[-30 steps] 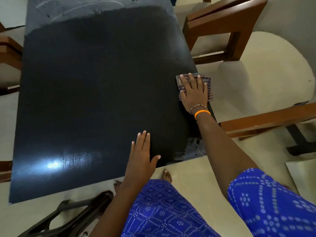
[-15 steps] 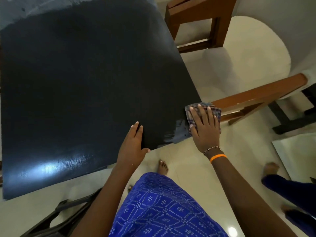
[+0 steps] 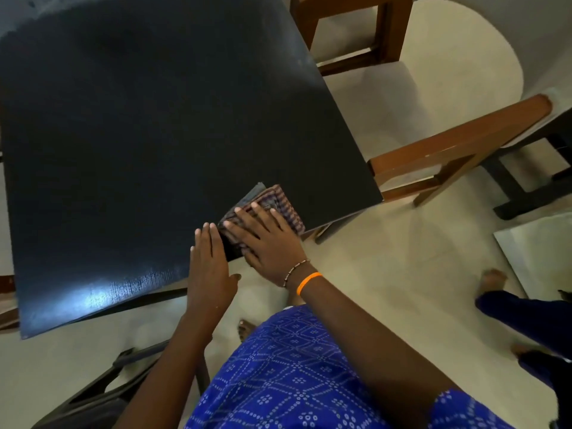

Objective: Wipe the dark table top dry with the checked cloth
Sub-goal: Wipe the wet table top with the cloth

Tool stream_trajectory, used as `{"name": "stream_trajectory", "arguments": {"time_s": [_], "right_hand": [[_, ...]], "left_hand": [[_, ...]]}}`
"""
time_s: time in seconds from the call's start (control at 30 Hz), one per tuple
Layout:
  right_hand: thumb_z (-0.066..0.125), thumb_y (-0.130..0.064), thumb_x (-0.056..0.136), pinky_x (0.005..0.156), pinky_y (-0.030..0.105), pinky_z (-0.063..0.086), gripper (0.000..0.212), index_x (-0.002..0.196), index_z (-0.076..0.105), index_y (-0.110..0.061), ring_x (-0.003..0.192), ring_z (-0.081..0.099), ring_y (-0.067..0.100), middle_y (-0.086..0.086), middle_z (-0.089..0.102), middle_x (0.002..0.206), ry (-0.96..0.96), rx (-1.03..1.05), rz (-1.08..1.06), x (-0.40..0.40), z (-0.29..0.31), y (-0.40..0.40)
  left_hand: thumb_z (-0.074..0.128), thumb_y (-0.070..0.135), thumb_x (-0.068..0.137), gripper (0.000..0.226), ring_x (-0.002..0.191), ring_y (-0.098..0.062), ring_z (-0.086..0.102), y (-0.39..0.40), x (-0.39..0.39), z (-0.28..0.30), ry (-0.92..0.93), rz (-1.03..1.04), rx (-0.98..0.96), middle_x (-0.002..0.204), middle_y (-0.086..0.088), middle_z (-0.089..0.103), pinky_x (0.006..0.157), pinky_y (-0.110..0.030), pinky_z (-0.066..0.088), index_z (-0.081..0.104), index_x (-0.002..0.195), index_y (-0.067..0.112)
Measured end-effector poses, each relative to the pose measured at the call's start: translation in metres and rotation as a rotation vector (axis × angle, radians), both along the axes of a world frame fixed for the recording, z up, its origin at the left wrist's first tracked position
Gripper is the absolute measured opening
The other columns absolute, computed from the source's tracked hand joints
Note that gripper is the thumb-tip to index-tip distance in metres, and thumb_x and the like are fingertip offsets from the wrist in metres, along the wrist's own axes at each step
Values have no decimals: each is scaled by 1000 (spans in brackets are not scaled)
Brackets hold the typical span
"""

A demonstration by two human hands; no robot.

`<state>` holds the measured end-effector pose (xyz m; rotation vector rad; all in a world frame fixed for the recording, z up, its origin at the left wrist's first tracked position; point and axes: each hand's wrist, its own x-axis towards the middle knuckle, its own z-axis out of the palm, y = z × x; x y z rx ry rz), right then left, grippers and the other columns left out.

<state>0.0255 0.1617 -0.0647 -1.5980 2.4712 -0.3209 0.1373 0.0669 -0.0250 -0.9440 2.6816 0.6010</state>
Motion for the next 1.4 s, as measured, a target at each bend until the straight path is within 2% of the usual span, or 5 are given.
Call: {"name": "stream_trajectory", "arguments": {"time_s": [0.43,0.57,0.9,1.1,1.4], "right_hand": [[28,-37,89,116,55,7,60,147,24,-23,145,14,33,8,23,156,56,48,-530,-109,-1,114],[46,-30,72,114,59,4,79,147,23,-15,143,12,40,18,23,154,109,49,-370,-85,-3,105],[75,0,59,103,56,36,92,139,29,-9,125,46,46,24,46,140,388,110,38,4,5,16],[66,-10,62,97,49,45,75,135,48,-13,117,56,39,17,54,135,455,148,130,87,5,-63],[27,-25,86,99,39,45,55,139,42,-23,116,58,25,5,55,135,483,193,346,254,2,-215]], "left_hand": [[59,19,86,77,145,-24,-2,25,-10,-1,179,27,33,157,-9,5,114,-35,1,13,146,10],[56,8,84,71,145,-23,-1,14,17,0,258,149,80,156,-9,12,116,-37,3,19,145,9],[54,-2,80,66,144,-27,9,-27,108,3,386,406,83,150,-13,27,116,-49,20,29,141,6],[59,1,80,71,144,-27,11,-61,170,2,398,631,70,153,-12,18,116,-42,21,24,142,9],[53,0,81,65,135,-26,29,-115,260,6,500,838,174,146,-14,30,100,-23,24,27,140,8]]}}
